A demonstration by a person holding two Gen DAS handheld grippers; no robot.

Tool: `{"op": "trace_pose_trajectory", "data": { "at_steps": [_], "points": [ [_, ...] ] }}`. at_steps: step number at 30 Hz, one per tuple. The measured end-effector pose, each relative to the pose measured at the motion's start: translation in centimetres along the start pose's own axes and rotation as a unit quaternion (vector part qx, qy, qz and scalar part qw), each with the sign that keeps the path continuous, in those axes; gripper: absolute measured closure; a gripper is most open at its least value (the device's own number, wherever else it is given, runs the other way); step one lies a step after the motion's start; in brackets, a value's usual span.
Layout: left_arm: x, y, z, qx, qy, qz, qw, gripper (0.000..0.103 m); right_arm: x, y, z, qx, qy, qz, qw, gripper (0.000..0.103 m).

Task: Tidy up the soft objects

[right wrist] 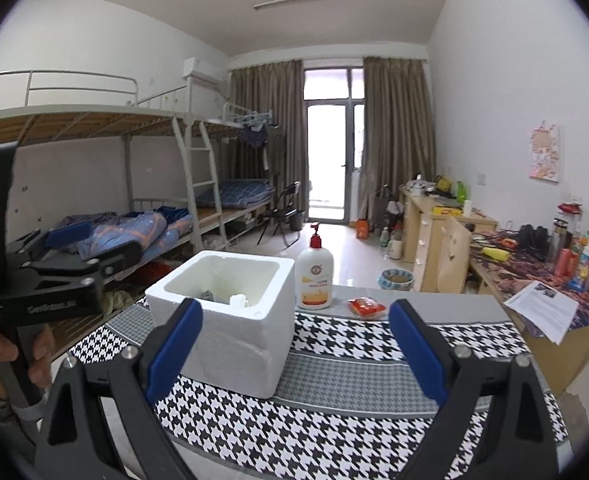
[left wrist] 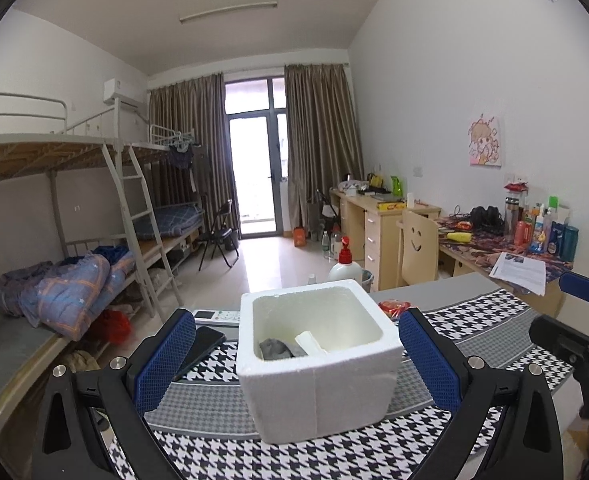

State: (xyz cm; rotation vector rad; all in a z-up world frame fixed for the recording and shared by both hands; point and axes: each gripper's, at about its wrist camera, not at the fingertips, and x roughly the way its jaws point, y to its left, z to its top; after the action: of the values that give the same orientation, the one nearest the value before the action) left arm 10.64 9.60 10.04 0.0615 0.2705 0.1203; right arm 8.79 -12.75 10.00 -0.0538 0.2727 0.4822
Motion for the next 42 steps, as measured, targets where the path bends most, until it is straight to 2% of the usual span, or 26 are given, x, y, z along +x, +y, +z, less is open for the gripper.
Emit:
{"op": "trace_pose_trajectory", "data": {
  "at_steps": [15,30,42],
  "points": [
    [-7.6,-0.9,-2.7,-0.009,-0.04,-0.003,0.9992,0.001,-5.9,1.3,-2.7,-0.003,-0.038,-0.007,0.999,0.0],
    [-9.5,-1.2,-4.4,-0.005,-0.037,-0.005,0.9993,0.001,-8.3,2.2,-5.1,-0.002,-0.043,-0.012,0.999,0.0],
    [-11.4,-1.6,-7.3,-0.018,-0.05,-0.014,0.9985,0.001,-9.4,2.0,-7.7,0.013,-0.054,-0.015,0.998,0.0]
  ]
}}
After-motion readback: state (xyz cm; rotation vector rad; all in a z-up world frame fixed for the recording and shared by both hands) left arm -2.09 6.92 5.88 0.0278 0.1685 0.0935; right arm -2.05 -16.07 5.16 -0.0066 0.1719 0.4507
